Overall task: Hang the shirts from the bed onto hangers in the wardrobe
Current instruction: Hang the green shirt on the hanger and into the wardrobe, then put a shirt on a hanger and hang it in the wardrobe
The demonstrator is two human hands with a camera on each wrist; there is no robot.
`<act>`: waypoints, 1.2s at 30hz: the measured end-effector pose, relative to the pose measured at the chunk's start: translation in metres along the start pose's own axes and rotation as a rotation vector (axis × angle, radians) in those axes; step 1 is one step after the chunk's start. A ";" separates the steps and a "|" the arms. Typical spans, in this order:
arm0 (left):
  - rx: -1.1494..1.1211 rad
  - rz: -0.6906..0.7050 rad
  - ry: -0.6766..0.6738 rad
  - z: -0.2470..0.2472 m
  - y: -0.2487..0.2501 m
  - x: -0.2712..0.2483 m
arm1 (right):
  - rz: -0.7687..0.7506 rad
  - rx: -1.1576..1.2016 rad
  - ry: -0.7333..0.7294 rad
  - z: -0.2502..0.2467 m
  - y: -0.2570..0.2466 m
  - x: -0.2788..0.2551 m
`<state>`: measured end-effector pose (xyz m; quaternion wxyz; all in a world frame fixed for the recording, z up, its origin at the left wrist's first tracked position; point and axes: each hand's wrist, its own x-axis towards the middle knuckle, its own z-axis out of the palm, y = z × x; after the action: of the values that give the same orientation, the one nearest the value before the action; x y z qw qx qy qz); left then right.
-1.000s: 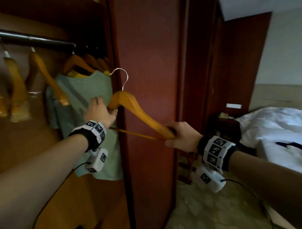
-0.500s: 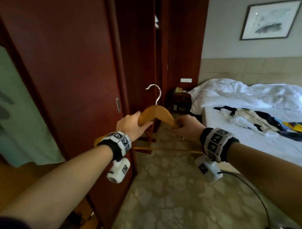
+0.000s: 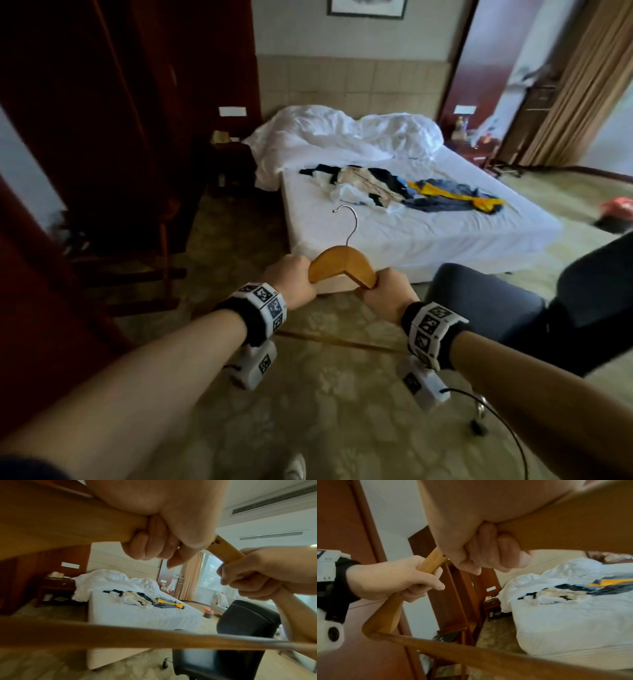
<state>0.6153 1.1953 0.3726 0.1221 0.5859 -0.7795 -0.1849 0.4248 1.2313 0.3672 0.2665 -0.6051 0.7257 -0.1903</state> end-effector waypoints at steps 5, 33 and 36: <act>-0.052 0.124 -0.073 0.024 0.020 0.116 | 0.109 -0.071 0.070 -0.036 0.025 0.084; 0.012 0.234 -0.294 0.118 0.156 0.700 | 0.357 0.093 0.044 -0.209 0.210 0.606; 0.014 0.203 -0.327 0.130 0.157 0.752 | 0.361 0.079 -0.016 -0.221 0.222 0.658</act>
<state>0.2125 0.5321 0.3032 0.0076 0.4672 -0.8453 -0.2590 0.0337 0.6200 0.3048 0.3255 -0.4557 0.8122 -0.1631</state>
